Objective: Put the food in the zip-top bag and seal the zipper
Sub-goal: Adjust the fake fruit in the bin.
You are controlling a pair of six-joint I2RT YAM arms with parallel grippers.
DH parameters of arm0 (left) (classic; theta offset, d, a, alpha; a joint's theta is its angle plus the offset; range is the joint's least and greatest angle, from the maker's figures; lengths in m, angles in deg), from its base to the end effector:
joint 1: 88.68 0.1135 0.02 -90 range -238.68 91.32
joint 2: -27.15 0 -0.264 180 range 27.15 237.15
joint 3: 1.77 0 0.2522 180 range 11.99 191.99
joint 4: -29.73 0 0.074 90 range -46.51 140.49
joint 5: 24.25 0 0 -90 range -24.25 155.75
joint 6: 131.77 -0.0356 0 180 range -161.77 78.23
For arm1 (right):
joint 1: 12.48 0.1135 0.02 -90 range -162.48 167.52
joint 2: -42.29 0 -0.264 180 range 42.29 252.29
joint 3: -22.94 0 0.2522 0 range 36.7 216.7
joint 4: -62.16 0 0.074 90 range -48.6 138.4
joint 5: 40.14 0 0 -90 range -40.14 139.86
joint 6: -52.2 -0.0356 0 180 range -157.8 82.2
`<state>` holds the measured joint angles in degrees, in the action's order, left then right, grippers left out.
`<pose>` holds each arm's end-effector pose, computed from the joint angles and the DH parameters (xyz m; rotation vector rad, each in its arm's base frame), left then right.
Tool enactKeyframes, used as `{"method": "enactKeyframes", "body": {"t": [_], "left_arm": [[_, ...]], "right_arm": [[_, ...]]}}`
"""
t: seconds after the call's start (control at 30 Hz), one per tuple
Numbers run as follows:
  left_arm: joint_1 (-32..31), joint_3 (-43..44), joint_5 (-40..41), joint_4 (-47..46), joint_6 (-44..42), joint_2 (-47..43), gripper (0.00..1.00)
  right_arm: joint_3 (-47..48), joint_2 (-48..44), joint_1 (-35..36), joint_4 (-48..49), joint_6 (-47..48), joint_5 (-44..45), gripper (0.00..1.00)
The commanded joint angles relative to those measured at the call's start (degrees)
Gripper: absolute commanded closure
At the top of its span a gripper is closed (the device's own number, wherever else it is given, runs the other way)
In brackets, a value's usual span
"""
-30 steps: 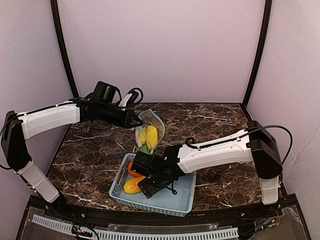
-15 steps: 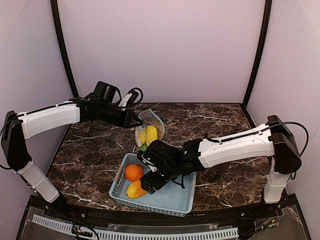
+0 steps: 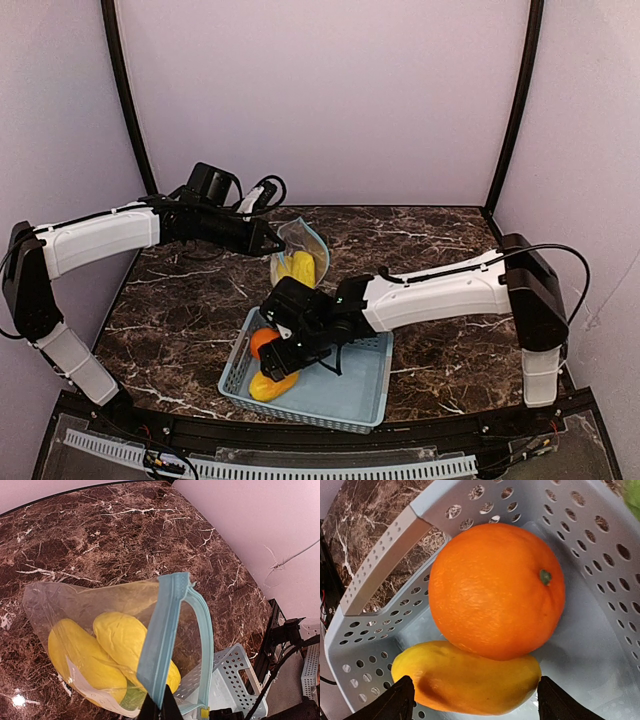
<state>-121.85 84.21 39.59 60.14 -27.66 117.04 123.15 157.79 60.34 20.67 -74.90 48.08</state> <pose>0.2916 -0.2093 0.3006 0.6436 2.1691 -0.9536 0.1280 0.4178 0.1936 -0.8555 2.6134 0.6961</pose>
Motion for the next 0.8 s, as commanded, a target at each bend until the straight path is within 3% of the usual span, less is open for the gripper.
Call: {"method": "enactKeyframes", "body": {"t": [0.0, 0.13, 0.37, 0.63, 0.77], "left_arm": [[-0.23, -0.24, -0.54, 0.54, -0.55, -2.48, 0.99], [-0.21, -0.24, -0.04, 0.71, -0.77, -2.83, 0.99], [-0.22, -0.24, 0.14, 0.77, -0.84, -2.86, 0.99], [-0.2, -0.4, 0.47, 0.74, -0.92, -2.22, 1.0], [-0.17, -0.34, 0.22, 0.79, -0.85, -2.01, 0.99]], "right_arm": [[4.46, 3.43, 2.51, -2.15, 2.53, 0.56, 0.17], [5.25, 4.21, 2.85, -4.33, 3.73, -0.46, 0.17], [-1.47, -1.39, 4.59, -5.99, 5.94, -5.92, 0.18], [1.43, -1.93, 4.63, -6.61, 1.38, 1.48, 0.15], [2.79, -0.23, 4.64, -3.49, 7.22, 2.8, 0.14]]}}
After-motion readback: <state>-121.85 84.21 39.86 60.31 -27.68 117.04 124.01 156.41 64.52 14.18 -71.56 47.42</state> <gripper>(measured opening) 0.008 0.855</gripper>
